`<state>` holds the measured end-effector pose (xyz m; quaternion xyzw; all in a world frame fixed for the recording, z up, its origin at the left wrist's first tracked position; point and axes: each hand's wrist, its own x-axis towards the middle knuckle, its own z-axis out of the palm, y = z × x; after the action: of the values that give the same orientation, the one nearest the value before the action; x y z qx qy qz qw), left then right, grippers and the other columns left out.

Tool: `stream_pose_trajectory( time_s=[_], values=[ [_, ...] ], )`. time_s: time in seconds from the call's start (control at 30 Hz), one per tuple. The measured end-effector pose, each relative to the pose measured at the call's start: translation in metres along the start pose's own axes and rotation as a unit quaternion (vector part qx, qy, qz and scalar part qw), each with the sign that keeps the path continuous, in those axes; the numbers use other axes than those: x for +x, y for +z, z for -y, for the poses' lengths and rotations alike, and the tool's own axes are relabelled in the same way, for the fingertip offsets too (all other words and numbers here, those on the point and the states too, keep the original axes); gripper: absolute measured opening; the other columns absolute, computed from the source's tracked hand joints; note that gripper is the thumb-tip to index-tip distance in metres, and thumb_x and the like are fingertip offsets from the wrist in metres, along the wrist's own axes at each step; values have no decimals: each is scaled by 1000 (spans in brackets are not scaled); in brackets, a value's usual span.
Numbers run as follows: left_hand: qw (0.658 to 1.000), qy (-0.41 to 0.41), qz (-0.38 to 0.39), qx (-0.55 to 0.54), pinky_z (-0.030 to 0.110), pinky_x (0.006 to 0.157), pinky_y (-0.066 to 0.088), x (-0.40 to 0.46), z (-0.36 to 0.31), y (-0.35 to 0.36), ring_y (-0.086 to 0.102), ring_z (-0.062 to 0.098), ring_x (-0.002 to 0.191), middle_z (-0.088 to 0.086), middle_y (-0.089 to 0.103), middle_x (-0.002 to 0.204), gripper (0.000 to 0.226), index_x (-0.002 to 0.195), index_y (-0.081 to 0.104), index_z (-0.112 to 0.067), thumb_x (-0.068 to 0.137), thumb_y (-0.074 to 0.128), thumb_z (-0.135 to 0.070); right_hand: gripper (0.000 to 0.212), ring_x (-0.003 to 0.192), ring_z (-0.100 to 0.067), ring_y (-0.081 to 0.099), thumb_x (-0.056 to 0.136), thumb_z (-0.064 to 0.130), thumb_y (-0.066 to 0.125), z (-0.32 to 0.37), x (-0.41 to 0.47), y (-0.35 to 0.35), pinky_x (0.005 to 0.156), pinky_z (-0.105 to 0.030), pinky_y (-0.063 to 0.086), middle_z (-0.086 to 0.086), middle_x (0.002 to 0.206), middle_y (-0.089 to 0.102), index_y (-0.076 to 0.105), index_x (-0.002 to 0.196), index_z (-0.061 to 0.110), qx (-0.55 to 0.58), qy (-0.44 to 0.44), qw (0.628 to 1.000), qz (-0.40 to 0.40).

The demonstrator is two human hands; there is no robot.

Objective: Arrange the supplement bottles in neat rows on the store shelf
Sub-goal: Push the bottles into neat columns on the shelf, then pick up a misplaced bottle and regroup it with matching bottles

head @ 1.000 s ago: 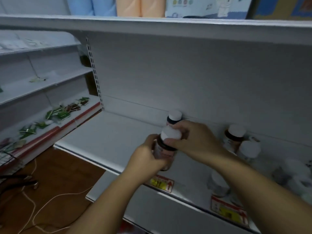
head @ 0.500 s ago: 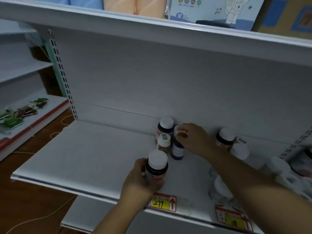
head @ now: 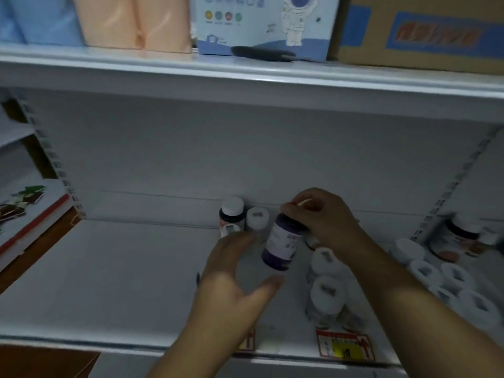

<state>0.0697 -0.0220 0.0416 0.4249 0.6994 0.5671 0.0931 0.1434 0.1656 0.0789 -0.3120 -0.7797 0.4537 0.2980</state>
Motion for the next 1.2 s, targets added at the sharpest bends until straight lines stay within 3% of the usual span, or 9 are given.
stream_pose_trajectory(
  time_s=[0.07,0.17,0.33,0.47,0.7,0.83,0.97,1.07,1.2],
  values=[
    [994,-66,74,-56,10,84,42,9,-4,25,52,-9,100,-30,52,114,61,109,43,-53,63,79,-34,41,67,-19,65,50,55,75,9,-15,-14,62,-35,54,-6,75,68,65,69,21,59,33,998,5],
    [986,-62,129,-87,0,57,42,19,-5,54,57,-17,80,-35,63,89,48,92,52,-53,61,79,-29,50,60,-16,61,49,58,73,15,-32,-40,56,-34,52,-4,66,63,62,70,14,50,48,997,-26],
    [977,-56,168,-121,4,51,44,15,-27,110,63,-9,68,-35,64,80,46,86,61,-48,55,81,-21,47,70,-19,69,57,58,70,-4,-64,-108,61,-40,61,-7,76,69,61,75,16,17,95,992,-80],
    [972,-13,206,-107,10,55,48,-4,-63,167,65,-5,68,-30,68,80,45,84,61,-48,53,80,-21,33,65,-11,67,69,46,73,-32,-94,-171,51,-26,55,-3,74,69,63,78,16,42,106,987,-112],
    [967,31,227,-111,21,60,55,-51,-139,326,67,2,74,-23,70,88,54,92,62,-51,45,80,-32,18,69,-8,66,74,33,72,-93,-161,-339,53,-28,54,3,74,68,64,76,17,67,102,984,-133],
    [949,63,284,-122,21,70,54,-76,-191,431,66,2,87,-23,68,99,59,100,59,-51,53,82,-26,11,72,-17,62,76,18,71,-124,-204,-443,56,-33,55,-15,85,66,66,83,11,83,106,975,-177],
    [934,49,335,-118,28,90,48,-63,-223,489,53,-2,111,-22,55,121,65,120,48,-45,61,75,-54,23,75,-20,65,78,7,67,-139,-216,-529,65,-38,59,-19,91,69,63,100,-2,88,90,962,-240],
    [946,37,311,-83,13,79,42,-35,-226,508,48,-13,106,-32,51,111,34,103,49,-53,75,64,-44,23,77,-12,65,80,5,65,-160,-204,-586,61,-28,59,-7,89,68,62,102,2,82,75,949,-295],
    [951,19,309,-12,20,79,39,-6,-220,532,48,-8,98,-35,48,101,20,94,50,-51,83,59,-37,30,88,-17,65,79,12,70,-206,-161,-623,70,-34,60,-7,96,67,62,106,4,62,88,937,-331]
  ],
)
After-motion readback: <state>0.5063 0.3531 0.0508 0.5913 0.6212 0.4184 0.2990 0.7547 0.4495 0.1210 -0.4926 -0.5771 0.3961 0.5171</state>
